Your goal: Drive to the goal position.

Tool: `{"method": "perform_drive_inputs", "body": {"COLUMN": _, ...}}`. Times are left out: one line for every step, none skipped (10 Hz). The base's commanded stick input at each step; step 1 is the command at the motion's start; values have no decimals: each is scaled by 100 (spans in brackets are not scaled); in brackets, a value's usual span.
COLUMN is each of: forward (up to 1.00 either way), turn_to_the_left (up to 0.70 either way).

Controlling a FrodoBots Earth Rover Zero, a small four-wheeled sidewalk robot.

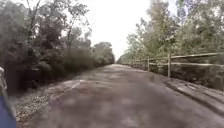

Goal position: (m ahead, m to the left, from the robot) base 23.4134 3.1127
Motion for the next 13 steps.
{"method": "perform_drive_inputs", "body": {"forward": 70, "turn_to_the_left": 0}}
{"method": "perform_drive_inputs", "body": {"forward": 70, "turn_to_the_left": 0}}
{"method": "perform_drive_inputs", "body": {"forward": 70, "turn_to_the_left": 0}}
{"method": "perform_drive_inputs", "body": {"forward": 70, "turn_to_the_left": 0}}
{"method": "perform_drive_inputs", "body": {"forward": 70, "turn_to_the_left": 0}}
{"method": "perform_drive_inputs", "body": {"forward": 70, "turn_to_the_left": 0}}
{"method": "perform_drive_inputs", "body": {"forward": 70, "turn_to_the_left": 0}}
{"method": "perform_drive_inputs", "body": {"forward": 70, "turn_to_the_left": 0}}
{"method": "perform_drive_inputs", "body": {"forward": 70, "turn_to_the_left": 0}}
{"method": "perform_drive_inputs", "body": {"forward": 70, "turn_to_the_left": 0}}
{"method": "perform_drive_inputs", "body": {"forward": 70, "turn_to_the_left": 0}}
{"method": "perform_drive_inputs", "body": {"forward": 70, "turn_to_the_left": 0}}
{"method": "perform_drive_inputs", "body": {"forward": 70, "turn_to_the_left": 0}}
